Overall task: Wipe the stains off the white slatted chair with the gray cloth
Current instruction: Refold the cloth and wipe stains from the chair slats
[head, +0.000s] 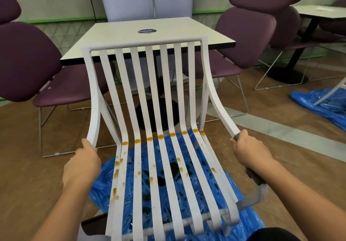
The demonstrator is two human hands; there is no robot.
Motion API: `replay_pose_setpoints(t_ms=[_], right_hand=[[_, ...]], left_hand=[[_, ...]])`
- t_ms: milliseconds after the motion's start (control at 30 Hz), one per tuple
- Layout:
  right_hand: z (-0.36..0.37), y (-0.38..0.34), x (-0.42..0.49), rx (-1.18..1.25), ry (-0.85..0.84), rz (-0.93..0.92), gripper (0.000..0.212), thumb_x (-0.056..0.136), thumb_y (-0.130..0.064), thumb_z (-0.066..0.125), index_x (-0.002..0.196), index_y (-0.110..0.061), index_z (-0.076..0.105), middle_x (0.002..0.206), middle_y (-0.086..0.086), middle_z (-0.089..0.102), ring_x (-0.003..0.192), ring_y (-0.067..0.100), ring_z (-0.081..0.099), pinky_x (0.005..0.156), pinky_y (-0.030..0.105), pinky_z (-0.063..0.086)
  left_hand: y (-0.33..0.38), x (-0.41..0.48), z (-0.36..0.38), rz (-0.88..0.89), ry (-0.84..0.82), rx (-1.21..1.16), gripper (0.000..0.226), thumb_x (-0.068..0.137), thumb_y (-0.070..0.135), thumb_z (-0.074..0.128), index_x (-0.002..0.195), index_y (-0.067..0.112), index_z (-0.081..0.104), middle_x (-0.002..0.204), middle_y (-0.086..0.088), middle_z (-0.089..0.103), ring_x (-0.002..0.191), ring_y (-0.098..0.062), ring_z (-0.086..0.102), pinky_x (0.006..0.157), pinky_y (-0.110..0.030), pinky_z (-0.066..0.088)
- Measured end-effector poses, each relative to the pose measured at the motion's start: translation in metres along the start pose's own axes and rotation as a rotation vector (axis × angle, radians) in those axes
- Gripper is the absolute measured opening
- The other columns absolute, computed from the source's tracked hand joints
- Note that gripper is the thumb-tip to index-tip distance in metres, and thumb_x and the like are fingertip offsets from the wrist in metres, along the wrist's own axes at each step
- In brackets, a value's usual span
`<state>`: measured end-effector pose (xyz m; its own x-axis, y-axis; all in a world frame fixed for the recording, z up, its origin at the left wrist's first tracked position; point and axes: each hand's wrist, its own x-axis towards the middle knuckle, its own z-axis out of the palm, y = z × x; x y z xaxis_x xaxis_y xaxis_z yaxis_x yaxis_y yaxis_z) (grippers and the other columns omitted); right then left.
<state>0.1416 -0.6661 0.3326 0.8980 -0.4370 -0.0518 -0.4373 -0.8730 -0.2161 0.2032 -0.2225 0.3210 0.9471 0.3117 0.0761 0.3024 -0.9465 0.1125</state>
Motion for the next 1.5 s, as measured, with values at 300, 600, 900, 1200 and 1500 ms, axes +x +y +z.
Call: replay_pose_setpoints(t_ms=[300, 600, 900, 1200, 1500], right_hand=[[0.011, -0.048, 0.106, 0.105, -0.02, 0.073, 0.027, 0.101, -0.044, 0.043, 0.106, -0.017, 0.044, 0.09, 0.007, 0.06, 0.081, 0.026, 0.066, 0.074, 0.047, 0.061], [0.001, -0.086, 0.164, 0.176, 0.084, 0.011, 0.039, 0.104, -0.048, 0.037, 0.119, -0.013, 0.043, 0.11, 0.011, 0.06, 0.09, 0.029, 0.062, 0.062, 0.038, 0.048], [-0.004, -0.093, 0.172, 0.216, 0.086, -0.006, 0.046, 0.104, -0.052, 0.03, 0.128, -0.014, 0.04, 0.116, 0.013, 0.063, 0.096, 0.031, 0.065, 0.077, 0.049, 0.058], [0.009, -0.061, 0.11, 0.066, 0.061, 0.053, 0.029, 0.104, -0.047, 0.039, 0.111, -0.02, 0.043, 0.09, 0.006, 0.06, 0.074, 0.025, 0.065, 0.065, 0.044, 0.062], [0.008, -0.016, 0.038, 0.021, 0.034, 0.021, 0.03, 0.103, -0.051, 0.034, 0.104, -0.024, 0.045, 0.082, 0.002, 0.061, 0.062, 0.022, 0.065, 0.051, 0.037, 0.055]], left_hand=[[-0.004, 0.006, 0.0, 0.017, -0.027, -0.081, 0.014, 0.105, 0.027, 0.035, 0.103, 0.014, 0.034, 0.084, -0.011, 0.059, 0.063, -0.025, 0.056, 0.048, -0.037, 0.038], [-0.002, 0.008, -0.001, 0.0, -0.057, -0.085, 0.013, 0.106, 0.026, 0.034, 0.11, 0.013, 0.035, 0.094, -0.015, 0.061, 0.071, -0.028, 0.057, 0.057, -0.04, 0.041], [-0.004, 0.008, -0.009, -0.037, -0.109, -0.211, 0.027, 0.105, 0.027, 0.041, 0.126, 0.013, 0.037, 0.097, -0.014, 0.059, 0.074, -0.028, 0.056, 0.057, -0.04, 0.04], [-0.009, 0.01, -0.009, -0.123, -0.128, -0.428, 0.042, 0.101, 0.03, 0.053, 0.139, 0.02, 0.04, 0.114, -0.013, 0.061, 0.087, -0.032, 0.062, 0.056, -0.036, 0.047], [-0.015, 0.013, -0.013, -0.315, -0.285, -0.871, 0.038, 0.093, 0.019, 0.068, 0.125, 0.006, 0.053, 0.084, -0.019, 0.066, 0.056, -0.024, 0.053, 0.046, -0.03, 0.047]])
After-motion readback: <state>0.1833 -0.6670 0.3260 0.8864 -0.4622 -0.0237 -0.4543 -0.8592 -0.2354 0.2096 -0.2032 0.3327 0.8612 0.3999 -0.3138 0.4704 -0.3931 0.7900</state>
